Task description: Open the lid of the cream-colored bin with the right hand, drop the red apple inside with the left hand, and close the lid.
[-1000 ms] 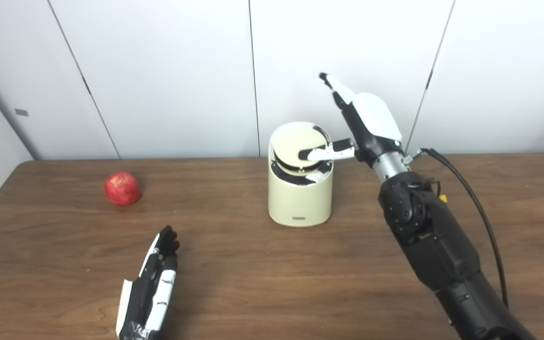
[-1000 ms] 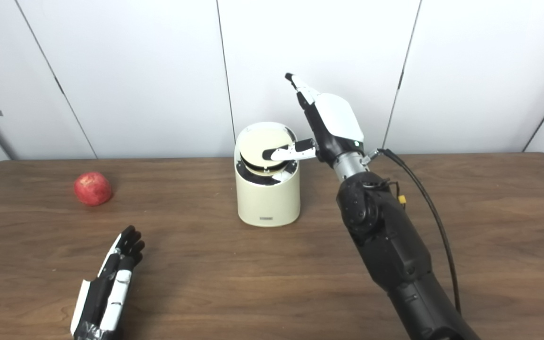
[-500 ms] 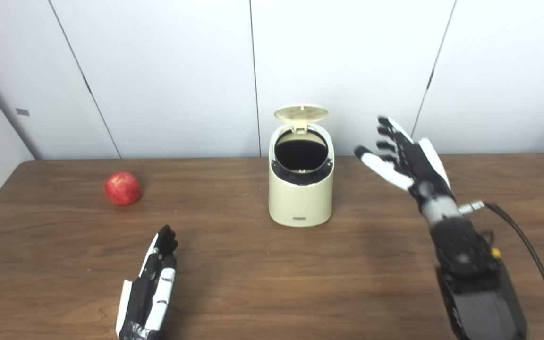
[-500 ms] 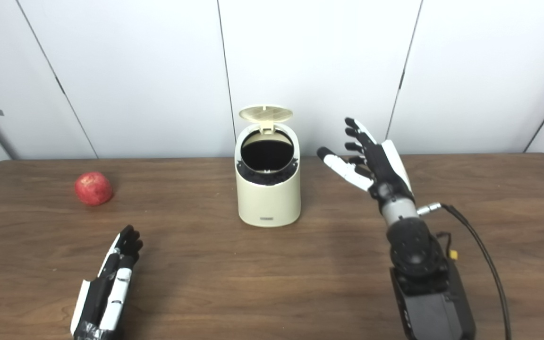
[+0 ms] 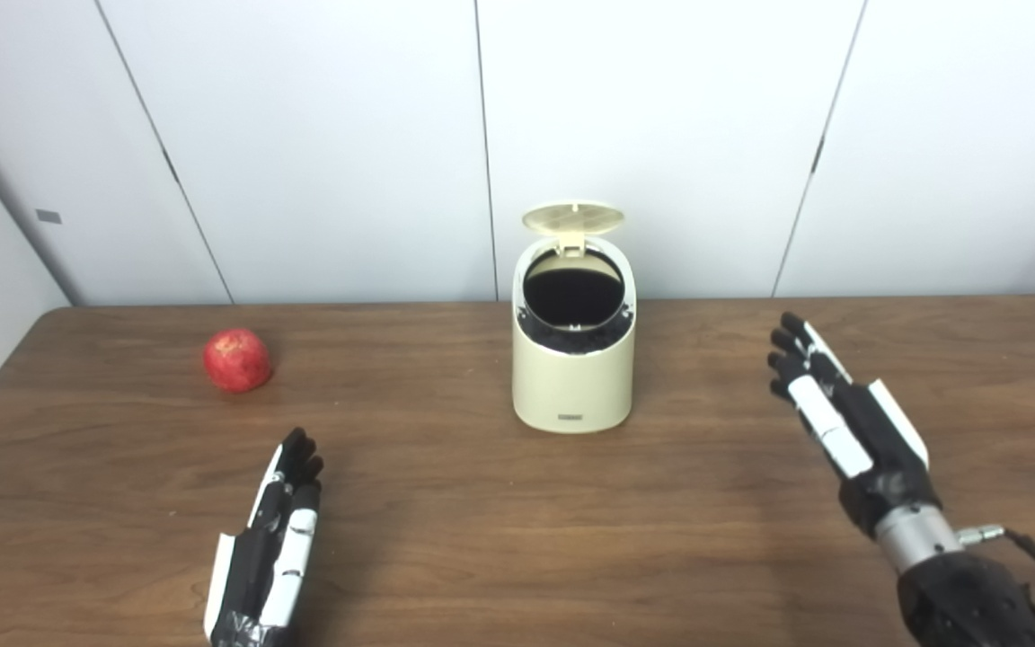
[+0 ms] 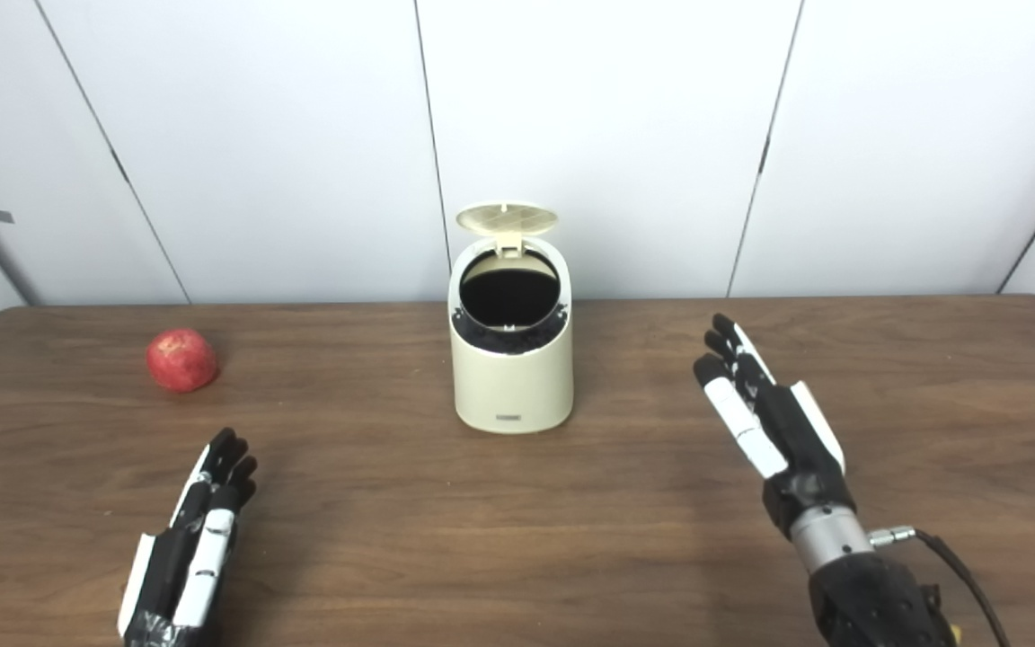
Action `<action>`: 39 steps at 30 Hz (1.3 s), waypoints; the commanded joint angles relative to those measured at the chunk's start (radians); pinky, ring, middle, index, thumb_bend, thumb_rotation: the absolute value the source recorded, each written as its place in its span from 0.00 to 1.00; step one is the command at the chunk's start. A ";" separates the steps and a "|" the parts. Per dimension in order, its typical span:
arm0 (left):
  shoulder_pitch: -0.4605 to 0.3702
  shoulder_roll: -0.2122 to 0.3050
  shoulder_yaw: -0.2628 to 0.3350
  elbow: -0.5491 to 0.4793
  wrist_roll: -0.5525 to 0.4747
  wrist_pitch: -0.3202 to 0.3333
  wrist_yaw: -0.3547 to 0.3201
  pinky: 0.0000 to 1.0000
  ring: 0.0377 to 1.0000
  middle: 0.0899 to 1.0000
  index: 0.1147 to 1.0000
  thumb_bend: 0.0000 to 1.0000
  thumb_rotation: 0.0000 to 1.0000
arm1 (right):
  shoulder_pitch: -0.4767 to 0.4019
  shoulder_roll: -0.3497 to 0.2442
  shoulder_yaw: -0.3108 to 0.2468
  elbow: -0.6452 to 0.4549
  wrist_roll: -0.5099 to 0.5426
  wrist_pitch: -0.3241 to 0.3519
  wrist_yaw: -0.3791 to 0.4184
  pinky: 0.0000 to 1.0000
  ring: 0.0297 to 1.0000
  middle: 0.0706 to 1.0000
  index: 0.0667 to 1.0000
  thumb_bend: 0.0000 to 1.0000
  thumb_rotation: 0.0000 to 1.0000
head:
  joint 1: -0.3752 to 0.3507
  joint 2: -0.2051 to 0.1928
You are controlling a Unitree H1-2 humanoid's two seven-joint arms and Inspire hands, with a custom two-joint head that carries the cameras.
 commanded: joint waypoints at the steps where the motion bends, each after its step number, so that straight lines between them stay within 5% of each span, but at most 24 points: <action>1: 0.041 0.009 0.008 0.028 -0.007 -0.034 -0.010 0.96 0.95 0.96 0.99 0.40 0.71 | 0.014 0.011 -0.012 -0.052 0.041 -0.052 -0.002 0.95 0.96 0.98 0.99 0.53 0.83 | -0.001 0.001; 4: 0.045 0.004 0.013 0.010 0.002 -0.013 -0.005 0.95 0.95 0.96 0.98 0.43 0.70 | 0.059 0.031 -0.013 -0.067 0.047 -0.064 -0.019 0.94 0.95 0.96 0.98 0.55 0.87 | 0.006 0.005; 9: 0.055 -0.008 0.008 -0.013 0.014 0.003 -0.003 0.92 0.94 0.95 0.97 0.46 0.69 | 0.111 0.025 0.000 -0.042 0.029 -0.172 -0.021 0.95 0.97 0.97 0.98 0.56 0.92 | 0.127 0.006; 19: 0.065 -0.044 -0.014 -0.037 0.083 -0.009 0.026 0.86 0.90 0.92 0.95 0.48 0.66 | 0.137 0.025 -0.042 0.051 0.054 -0.261 -0.041 1.00 1.00 1.00 1.00 0.56 0.94 | 0.286 -0.008; 23: 0.063 -0.044 -0.011 -0.062 0.106 0.001 0.045 0.82 0.88 0.92 0.96 0.50 0.56 | 0.141 0.028 -0.051 0.069 0.067 -0.292 -0.045 1.00 0.99 0.99 0.99 0.56 0.96 | 0.344 -0.022; 28: 0.054 -0.035 0.033 -0.132 0.202 0.090 0.102 0.77 0.86 0.89 0.94 0.57 0.41 | 0.147 0.025 -0.054 0.060 0.087 -0.286 -0.039 1.00 0.97 0.98 0.98 0.58 0.95 | 0.373 -0.021; 34: -0.002 0.024 0.118 -0.180 0.355 0.188 0.160 0.84 0.81 0.83 0.92 0.70 0.30 | 0.139 0.005 -0.060 0.068 0.117 -0.287 -0.029 0.99 0.96 0.97 0.96 0.62 0.93 | 0.388 -0.029; 39: -0.085 0.114 0.170 -0.165 0.428 0.269 0.144 0.78 0.82 0.84 0.92 0.77 0.25 | 0.132 0.000 -0.063 0.065 0.136 -0.285 -0.027 0.97 0.95 0.96 0.97 0.61 0.93 | 0.399 -0.035</action>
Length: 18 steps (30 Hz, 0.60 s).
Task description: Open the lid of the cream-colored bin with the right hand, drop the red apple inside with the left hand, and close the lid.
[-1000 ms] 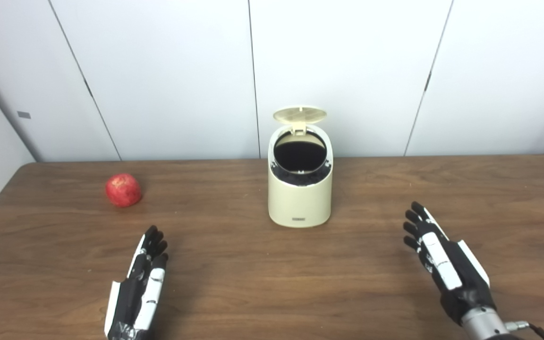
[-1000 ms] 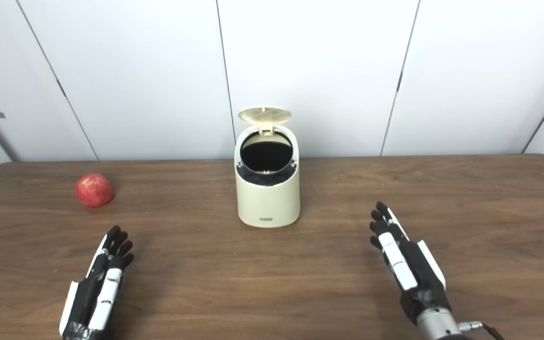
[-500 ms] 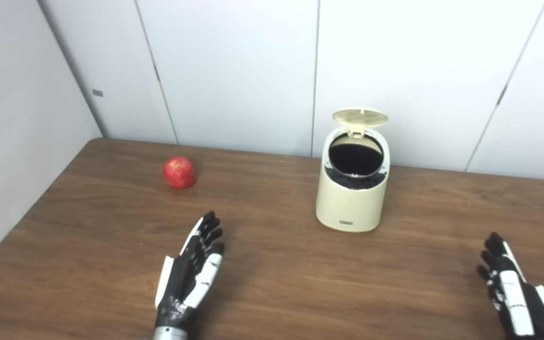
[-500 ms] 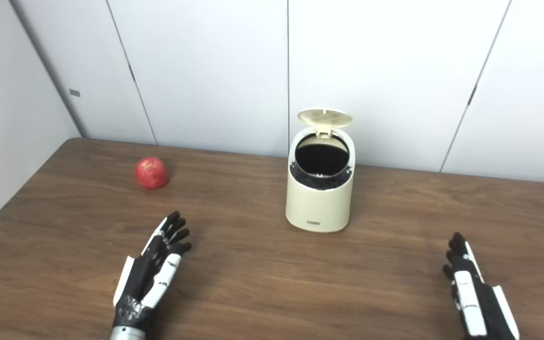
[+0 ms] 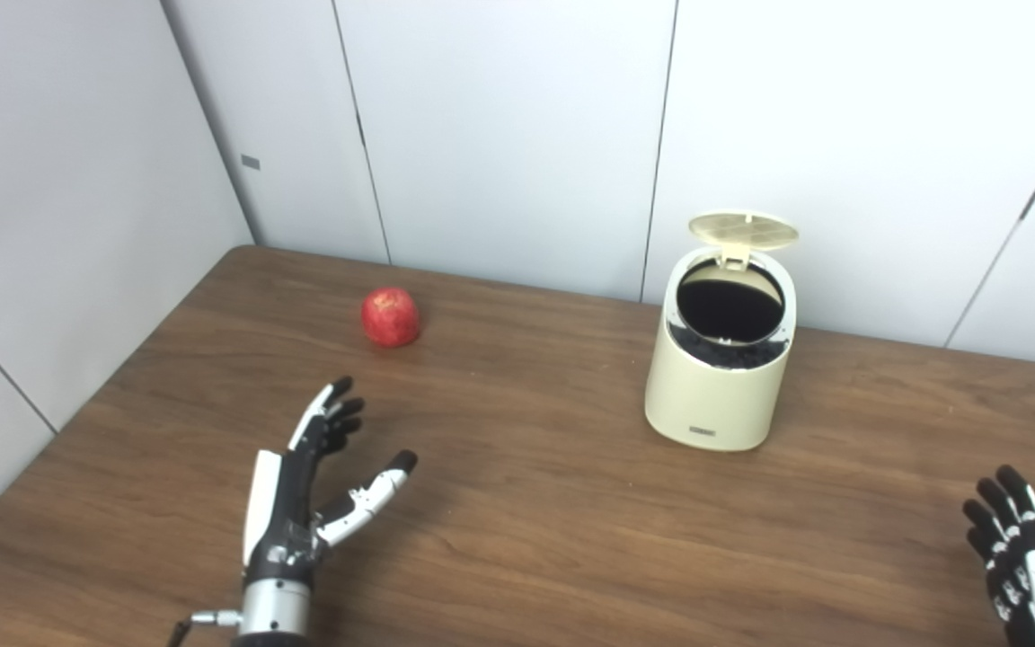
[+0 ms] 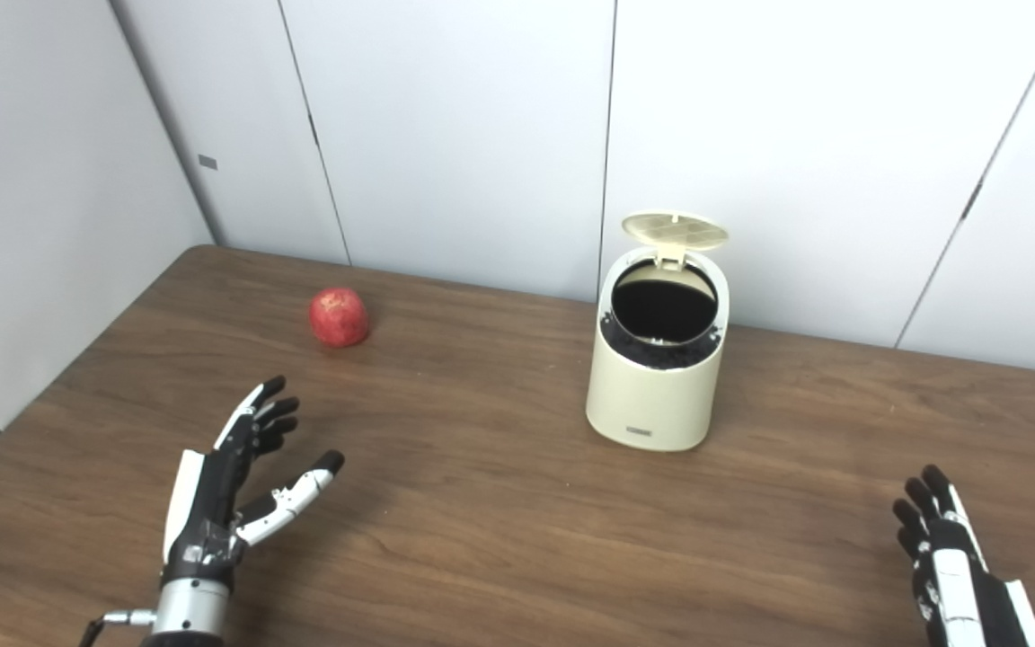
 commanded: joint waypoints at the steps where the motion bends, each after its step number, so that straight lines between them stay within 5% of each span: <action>1: -0.068 0.071 0.023 -0.005 0.044 0.021 0.003 0.74 0.81 0.85 0.91 0.78 0.25 | -0.023 -0.010 -0.002 -0.028 0.005 -0.041 0.002 0.97 0.95 0.96 0.97 0.60 0.93 | 0.002 -0.001; 9: -0.231 0.213 0.039 0.124 0.089 0.122 -0.006 0.61 0.77 0.87 0.90 0.85 0.22 | -0.018 -0.017 0.011 -0.041 -0.016 -0.042 0.003 0.93 0.93 0.95 0.97 0.59 0.97 | 0.004 -0.003; 18: -0.415 0.290 -0.043 0.356 0.118 0.164 -0.031 0.66 0.79 0.87 0.90 0.88 0.20 | -0.012 -0.009 0.021 -0.058 -0.035 -0.023 -0.005 0.95 0.95 0.96 0.97 0.61 0.97 | -0.015 -0.001</action>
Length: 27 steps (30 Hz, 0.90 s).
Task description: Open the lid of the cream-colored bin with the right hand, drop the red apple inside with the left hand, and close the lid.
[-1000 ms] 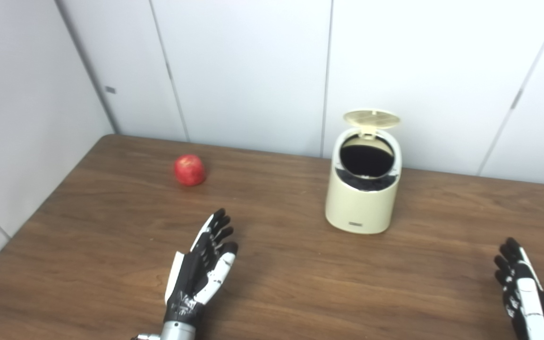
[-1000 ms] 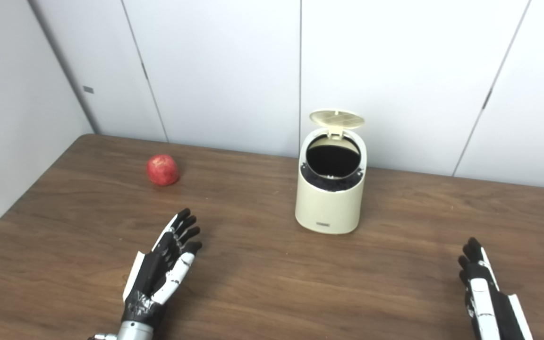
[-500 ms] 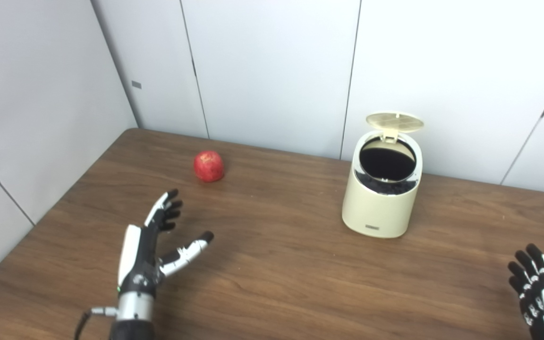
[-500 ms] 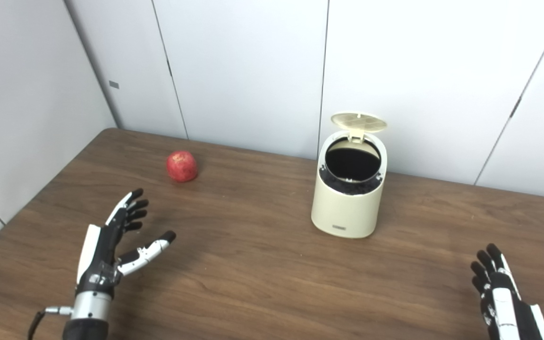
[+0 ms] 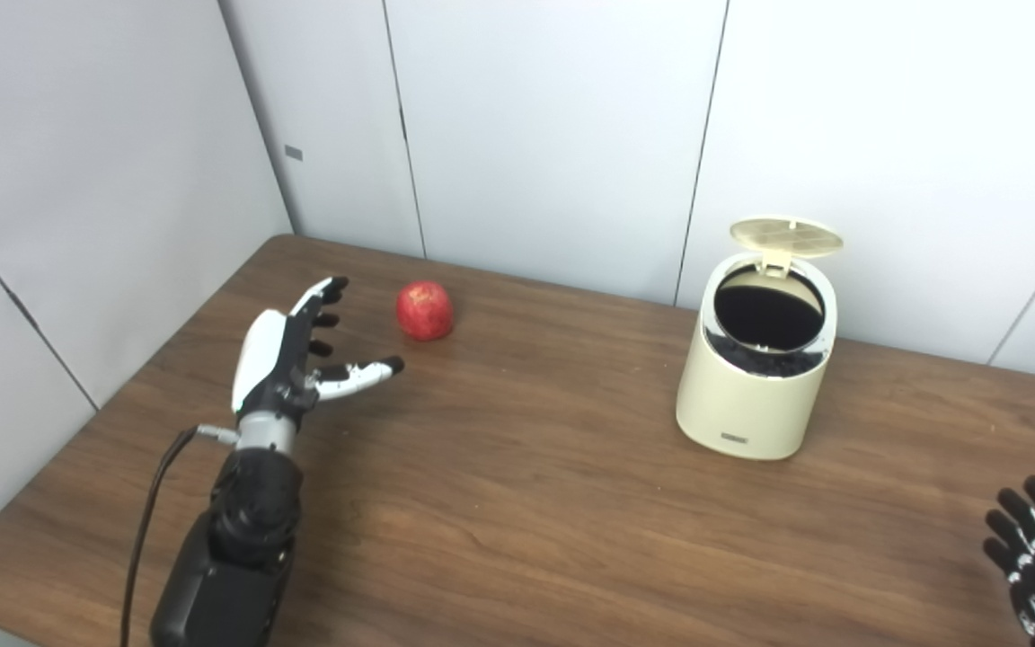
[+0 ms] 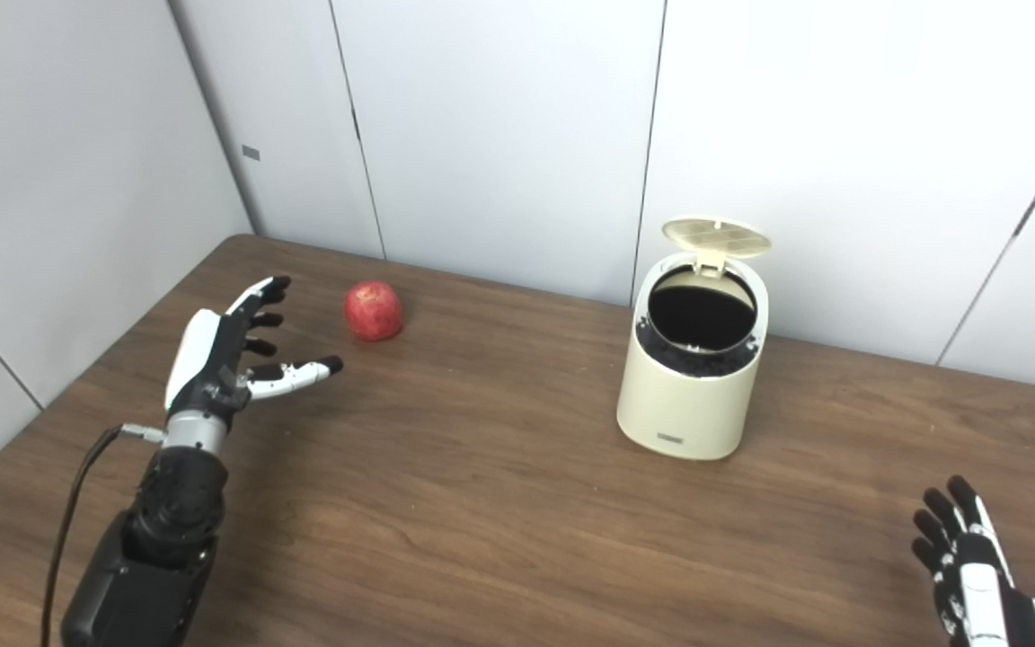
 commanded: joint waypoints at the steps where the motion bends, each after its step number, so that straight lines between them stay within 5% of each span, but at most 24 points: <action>1: -0.070 0.032 -0.029 0.044 0.038 -0.006 0.016 0.68 0.80 0.87 0.90 0.88 0.21 | -0.012 -0.004 0.001 -0.042 -0.004 -0.027 -0.005 0.95 0.95 0.96 0.97 0.62 0.96 | 0.000 0.001; 6: -0.171 0.052 -0.093 0.220 0.046 -0.063 0.026 0.76 0.85 0.88 0.89 0.88 0.19 | -0.011 0.003 0.007 -0.050 -0.032 -0.024 -0.019 0.95 0.95 0.95 0.96 0.64 0.96 | -0.013 0.001; 14: -0.333 0.073 -0.159 0.438 0.046 -0.067 0.024 0.75 0.84 0.88 0.89 0.91 0.19 | -0.013 0.014 0.013 -0.074 -0.048 -0.002 -0.032 0.98 0.97 0.97 0.98 0.60 0.97 | -0.026 -0.003; 27: -0.463 0.089 -0.250 0.574 0.098 -0.026 0.067 0.71 0.85 0.90 0.90 0.91 0.21 | -0.008 0.025 0.032 -0.093 -0.079 0.004 -0.041 0.97 0.97 0.98 0.99 0.51 1.00 | -0.038 -0.001</action>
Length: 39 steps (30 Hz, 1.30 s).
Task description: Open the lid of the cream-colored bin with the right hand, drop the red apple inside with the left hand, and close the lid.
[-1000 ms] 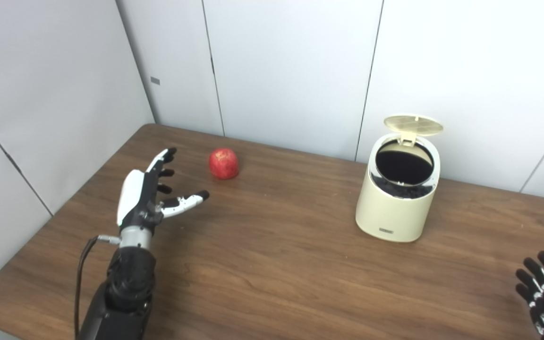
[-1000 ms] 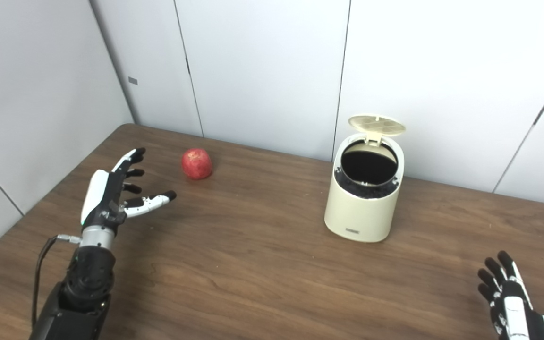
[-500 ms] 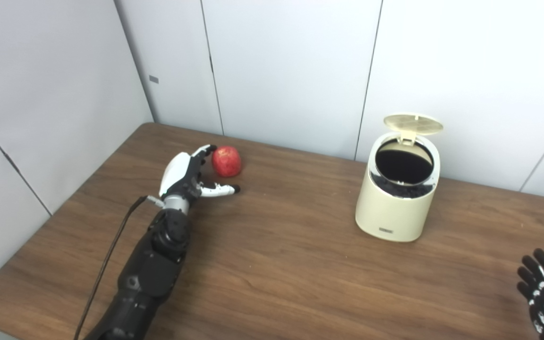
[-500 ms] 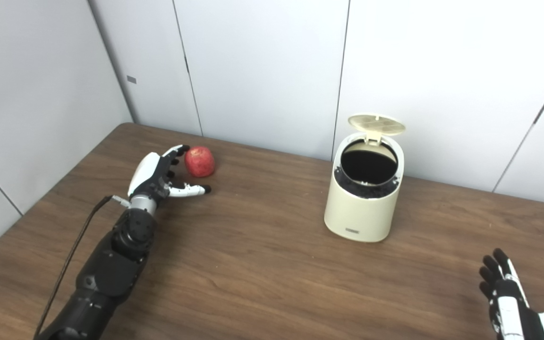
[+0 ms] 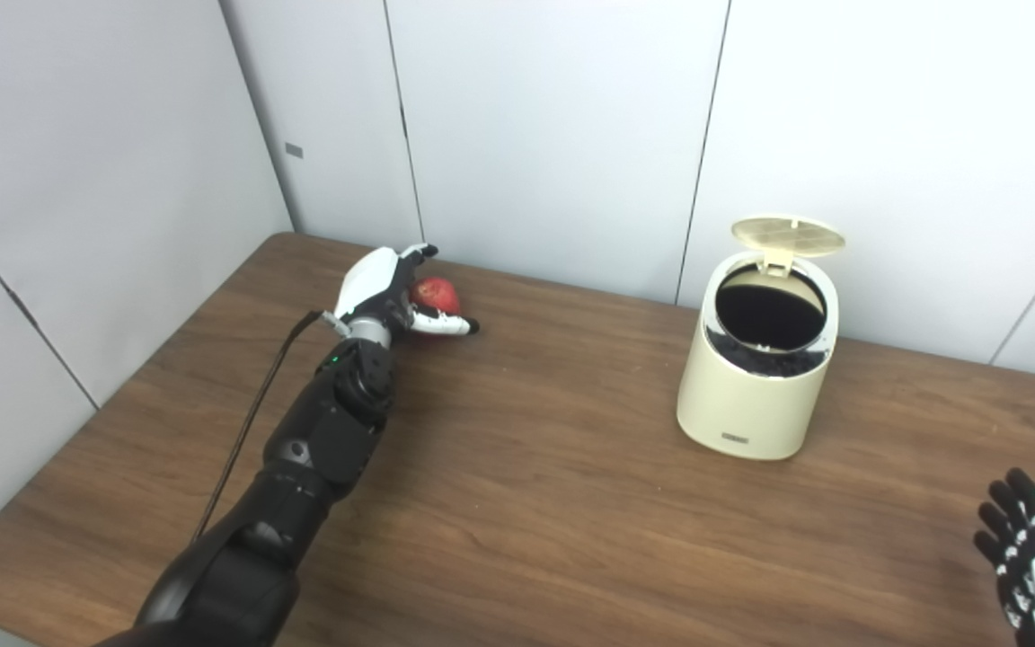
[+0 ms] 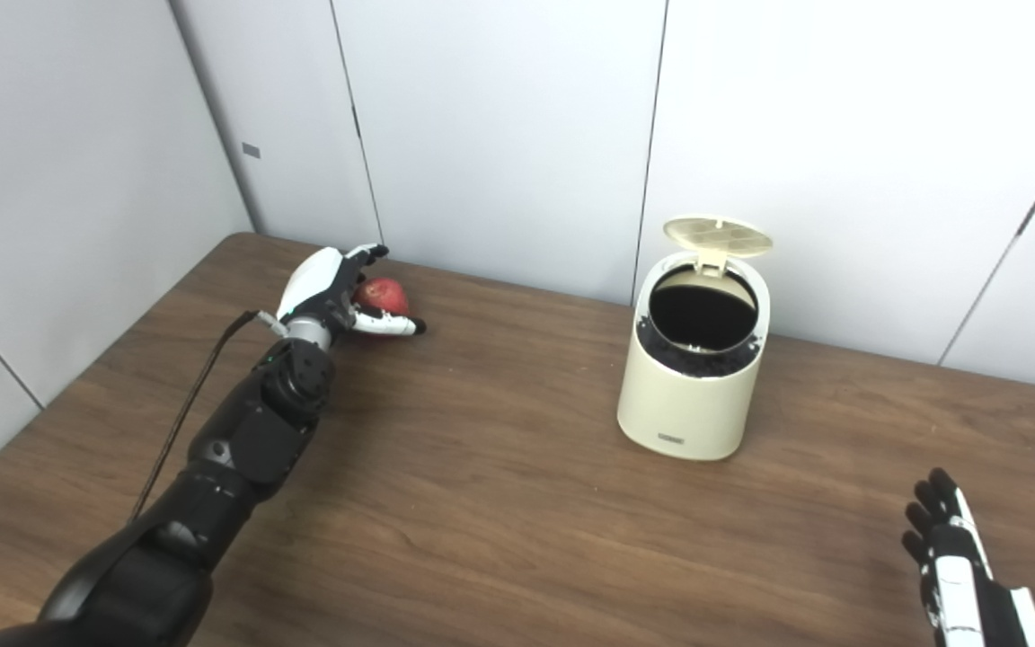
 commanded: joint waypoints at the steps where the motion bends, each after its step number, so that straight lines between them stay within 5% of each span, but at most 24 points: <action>1: -0.060 0.029 0.007 -0.012 0.006 0.006 0.029 0.69 0.83 0.90 0.90 0.91 0.20 | -0.013 0.002 0.000 -0.047 -0.009 -0.010 -0.013 0.97 0.98 0.98 0.99 0.50 1.00 | 0.000 0.000; 7: -0.054 0.033 0.010 -0.053 0.008 0.024 0.032 0.53 0.65 0.77 0.73 0.85 0.04 | -0.018 0.001 -0.006 -0.045 -0.009 -0.016 -0.025 0.97 0.97 0.96 0.97 0.54 1.00 | 0.001 0.006; 9: -0.048 0.026 0.024 -0.078 -0.001 0.031 0.043 0.48 0.55 0.64 0.63 0.81 0.01 | -0.019 -0.001 -0.006 -0.049 -0.011 -0.010 -0.025 0.98 0.97 0.96 0.97 0.54 1.00 | 0.005 0.009; 10: -0.045 0.026 0.028 -0.087 -0.003 0.030 0.043 0.47 0.45 0.52 0.55 0.62 0.00 | -0.020 -0.002 -0.006 -0.051 -0.014 -0.008 -0.025 0.98 0.97 0.96 0.97 0.54 1.00 | 0.005 0.009; 11: -0.042 0.028 0.027 -0.096 -0.002 0.030 0.040 0.49 0.42 0.47 0.49 0.54 0.00 | -0.019 -0.005 -0.006 -0.050 -0.014 -0.014 -0.023 0.98 0.97 0.96 0.98 0.54 1.00 | 0.005 0.011; 17: -0.039 0.064 -0.025 -0.119 0.046 0.076 -0.018 0.38 0.39 0.46 0.41 0.48 0.00 | -0.020 -0.011 -0.007 -0.063 -0.017 0.000 -0.021 0.95 0.96 0.95 0.98 0.51 1.00 | -0.005 0.015; 25: -0.037 0.096 -0.083 -0.139 0.089 0.108 -0.065 0.38 0.41 0.46 0.38 0.48 0.00 | -0.019 -0.009 -0.006 -0.061 -0.020 0.000 -0.023 0.95 0.95 0.95 0.97 0.52 1.00 | -0.019 0.015; 34: -0.006 0.070 -0.034 -0.217 0.044 0.066 -0.027 0.37 0.41 0.45 0.39 0.48 0.00 | -0.020 -0.004 0.001 -0.042 -0.041 -0.015 -0.026 0.97 0.96 0.95 0.98 0.48 1.00 | -0.047 0.011; 39: 0.051 0.016 0.015 -0.425 0.023 0.087 -0.016 0.36 0.41 0.44 0.40 0.48 0.00 | -0.020 -0.006 0.006 -0.017 -0.050 -0.035 -0.026 0.98 0.97 0.95 0.98 0.46 1.00 | -0.080 0.008</action>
